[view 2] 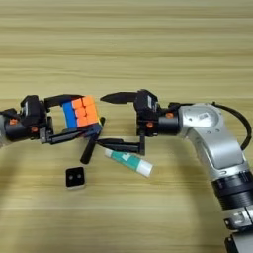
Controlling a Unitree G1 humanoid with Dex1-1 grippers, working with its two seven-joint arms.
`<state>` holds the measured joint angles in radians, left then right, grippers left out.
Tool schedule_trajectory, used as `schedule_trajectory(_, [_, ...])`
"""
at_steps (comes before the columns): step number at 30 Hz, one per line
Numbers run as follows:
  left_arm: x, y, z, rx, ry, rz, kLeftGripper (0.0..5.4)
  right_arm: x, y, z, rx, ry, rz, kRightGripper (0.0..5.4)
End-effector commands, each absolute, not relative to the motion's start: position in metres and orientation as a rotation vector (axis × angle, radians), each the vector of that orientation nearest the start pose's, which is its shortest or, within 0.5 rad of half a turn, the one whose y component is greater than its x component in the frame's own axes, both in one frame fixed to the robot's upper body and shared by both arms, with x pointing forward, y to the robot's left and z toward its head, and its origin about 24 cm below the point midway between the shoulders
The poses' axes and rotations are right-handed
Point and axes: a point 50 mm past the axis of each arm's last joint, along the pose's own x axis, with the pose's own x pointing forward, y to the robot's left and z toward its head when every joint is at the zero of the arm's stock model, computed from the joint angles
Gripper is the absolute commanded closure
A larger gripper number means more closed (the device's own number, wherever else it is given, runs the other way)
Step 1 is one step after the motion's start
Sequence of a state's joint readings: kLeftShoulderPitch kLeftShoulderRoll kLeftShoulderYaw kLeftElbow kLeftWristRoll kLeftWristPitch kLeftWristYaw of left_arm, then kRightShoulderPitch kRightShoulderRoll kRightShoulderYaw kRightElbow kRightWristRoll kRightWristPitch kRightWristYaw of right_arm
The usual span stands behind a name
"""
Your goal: Move the objects on the table
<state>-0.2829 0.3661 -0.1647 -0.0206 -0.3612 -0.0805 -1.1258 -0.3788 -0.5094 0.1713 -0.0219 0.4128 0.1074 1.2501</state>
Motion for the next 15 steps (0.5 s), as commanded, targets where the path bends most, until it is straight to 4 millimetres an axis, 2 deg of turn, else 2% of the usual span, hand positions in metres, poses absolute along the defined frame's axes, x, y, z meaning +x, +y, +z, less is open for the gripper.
schedule_trajectory(1, [0.2584,0.1151,0.1245,0.207,-0.285,-1.407,2.13,0.2723,-0.1336,0.1342,-0.296,-0.080,1.508,0.00])
schedule_trajectory(14, [0.2558,0.1084,0.1289,0.158,-0.274,-1.477,2.13,0.2694,-0.1270,0.1356,-0.381,-0.037,1.607,0.00])
schedule_trajectory(15, [0.2558,0.1075,0.1289,0.158,-0.274,-1.479,2.13,0.2691,-0.1265,0.1359,-0.386,-0.036,1.613,0.21])
